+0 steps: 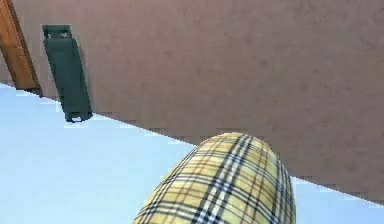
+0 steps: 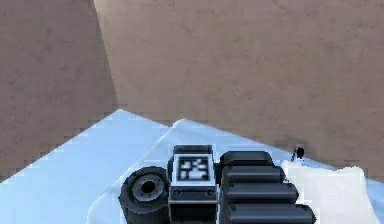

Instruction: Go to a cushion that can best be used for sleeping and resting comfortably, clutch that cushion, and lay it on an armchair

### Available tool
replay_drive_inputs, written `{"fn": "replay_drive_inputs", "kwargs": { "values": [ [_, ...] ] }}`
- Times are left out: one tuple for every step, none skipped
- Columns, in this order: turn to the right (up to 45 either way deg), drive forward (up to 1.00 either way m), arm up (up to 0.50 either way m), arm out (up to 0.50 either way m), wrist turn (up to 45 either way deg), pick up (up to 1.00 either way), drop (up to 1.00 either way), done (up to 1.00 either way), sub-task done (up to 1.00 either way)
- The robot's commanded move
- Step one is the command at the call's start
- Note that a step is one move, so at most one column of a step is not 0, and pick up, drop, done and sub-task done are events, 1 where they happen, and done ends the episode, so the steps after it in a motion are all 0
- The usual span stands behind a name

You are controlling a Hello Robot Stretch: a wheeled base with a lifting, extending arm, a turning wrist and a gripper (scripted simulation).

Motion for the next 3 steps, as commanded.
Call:
{"fn": "replay_drive_inputs", "kwargs": {
  "values": [
    [-45.0, 0.00, 0.00, 0.00, 0.0, 0.00, 0.00, 0.00, 0.00],
    [-9.0, 0.00, 0.00, 0.00, 0.0, 0.00, 0.00, 0.00, 0.00],
    [0.0, 0.15, 0.00, 0.00, 0.0, 0.00, 0.00, 0.00, 0.00]
  ]
}}
